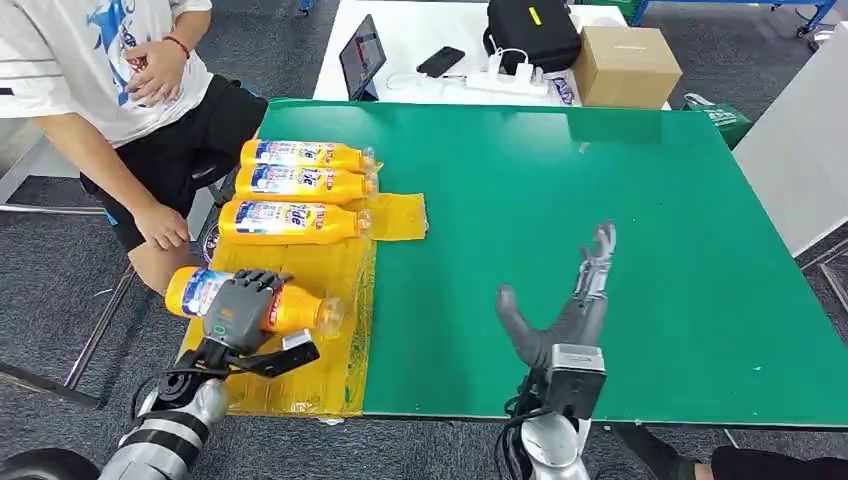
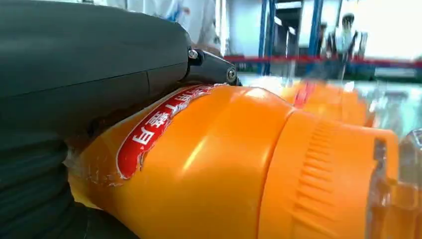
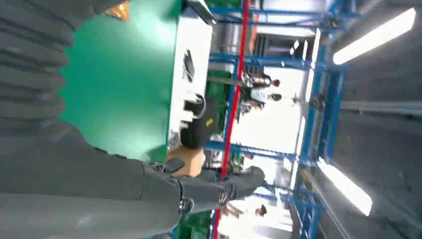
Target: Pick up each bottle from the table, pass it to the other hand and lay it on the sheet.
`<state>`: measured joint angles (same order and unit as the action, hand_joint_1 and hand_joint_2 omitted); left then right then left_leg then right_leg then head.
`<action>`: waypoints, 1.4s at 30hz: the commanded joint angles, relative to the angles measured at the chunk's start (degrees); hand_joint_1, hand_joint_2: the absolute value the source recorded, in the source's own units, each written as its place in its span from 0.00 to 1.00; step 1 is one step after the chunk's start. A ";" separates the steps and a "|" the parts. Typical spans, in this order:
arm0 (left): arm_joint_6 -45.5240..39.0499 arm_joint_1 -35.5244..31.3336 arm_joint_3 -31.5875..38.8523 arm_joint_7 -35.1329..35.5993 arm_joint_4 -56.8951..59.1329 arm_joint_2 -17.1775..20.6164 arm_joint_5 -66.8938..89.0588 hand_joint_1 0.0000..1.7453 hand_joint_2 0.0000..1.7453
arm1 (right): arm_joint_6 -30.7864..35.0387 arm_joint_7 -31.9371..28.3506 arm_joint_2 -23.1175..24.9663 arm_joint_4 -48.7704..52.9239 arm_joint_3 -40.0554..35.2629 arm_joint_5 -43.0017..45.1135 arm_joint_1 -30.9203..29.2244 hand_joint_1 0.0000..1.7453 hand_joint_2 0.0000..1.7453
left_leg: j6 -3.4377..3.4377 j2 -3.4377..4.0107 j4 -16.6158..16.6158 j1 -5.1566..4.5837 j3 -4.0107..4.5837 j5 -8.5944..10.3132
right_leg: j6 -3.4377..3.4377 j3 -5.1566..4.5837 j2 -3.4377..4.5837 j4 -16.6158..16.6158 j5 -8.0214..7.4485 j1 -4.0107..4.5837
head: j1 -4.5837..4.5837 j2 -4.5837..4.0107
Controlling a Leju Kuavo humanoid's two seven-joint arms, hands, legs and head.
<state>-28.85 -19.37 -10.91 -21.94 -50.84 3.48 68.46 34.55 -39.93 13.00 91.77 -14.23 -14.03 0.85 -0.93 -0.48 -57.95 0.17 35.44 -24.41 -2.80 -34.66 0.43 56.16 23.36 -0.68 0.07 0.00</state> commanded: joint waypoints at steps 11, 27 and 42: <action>9.00 1.14 -4.50 -2.19 3.47 4.18 -6.28 0.00 1.00 | -7.11 0.87 0.21 -13.29 -3.60 0.13 -2.53 0.00 1.00 | 0.06 0.20 0.13 0.03 -0.51 -0.11 | 0.10 0.50 0.17 -0.14 0.02 0.04 | 0.00 0.00; 19.40 4.01 -4.66 -4.67 -2.29 4.21 -15.39 0.00 0.00 | -9.66 0.94 1.06 -15.69 -2.87 0.49 -2.93 0.00 1.00 | 0.04 0.03 0.10 0.01 -0.58 -0.06 | 0.10 0.64 0.06 -0.11 0.02 0.01 | 0.00 0.00; 4.13 7.54 13.51 -15.86 -26.44 -14.95 -50.47 0.00 0.00 | -9.03 4.32 1.99 -19.20 -6.36 -3.53 -3.69 0.00 1.00 | -0.03 -0.38 -0.15 0.06 -0.28 -0.07 | 0.05 0.49 -0.37 -0.01 0.12 0.06 | -0.07 0.00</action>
<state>-7.22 -12.22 -9.46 -32.85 -62.69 2.81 29.59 24.07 -38.18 15.08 78.12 -17.22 -15.28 -0.50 -0.95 -0.66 -57.93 0.13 35.13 -24.39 -2.79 -34.27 0.35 56.13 23.38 -0.74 0.00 0.00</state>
